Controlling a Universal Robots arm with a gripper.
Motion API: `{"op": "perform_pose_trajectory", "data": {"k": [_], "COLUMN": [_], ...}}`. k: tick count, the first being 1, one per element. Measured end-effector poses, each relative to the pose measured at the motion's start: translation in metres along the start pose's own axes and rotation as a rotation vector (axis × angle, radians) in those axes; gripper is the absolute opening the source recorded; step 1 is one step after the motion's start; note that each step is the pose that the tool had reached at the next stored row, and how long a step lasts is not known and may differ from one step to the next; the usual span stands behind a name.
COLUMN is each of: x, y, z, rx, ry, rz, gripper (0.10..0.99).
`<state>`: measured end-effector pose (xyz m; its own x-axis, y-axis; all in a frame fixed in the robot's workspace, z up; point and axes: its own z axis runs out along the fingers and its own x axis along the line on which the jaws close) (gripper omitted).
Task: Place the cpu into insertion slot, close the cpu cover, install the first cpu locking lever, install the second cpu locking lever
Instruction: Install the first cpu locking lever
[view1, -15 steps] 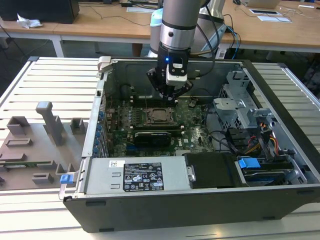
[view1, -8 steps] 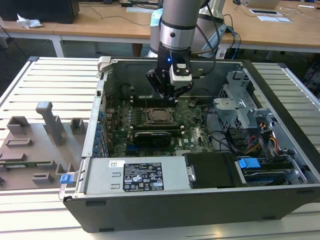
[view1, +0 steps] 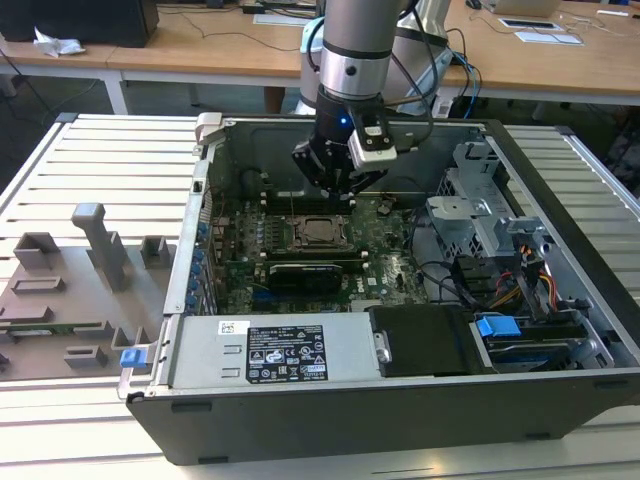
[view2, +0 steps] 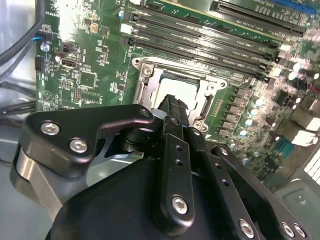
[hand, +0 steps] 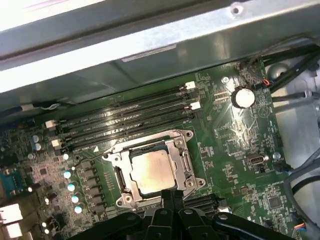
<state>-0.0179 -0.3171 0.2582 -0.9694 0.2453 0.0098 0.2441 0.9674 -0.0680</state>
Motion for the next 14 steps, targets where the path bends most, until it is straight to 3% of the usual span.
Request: {"op": "perform_pose_trajectory", "data": {"k": [4,14], "x": [0.0,0.0], "y": [0.0,0.0], "z": [0.0,0.0], "rx": [0.001,0.002], "ry": [-0.0051,-0.0134], "rz": [-0.076,-0.197], "gripper": [0.106,0.106]}}
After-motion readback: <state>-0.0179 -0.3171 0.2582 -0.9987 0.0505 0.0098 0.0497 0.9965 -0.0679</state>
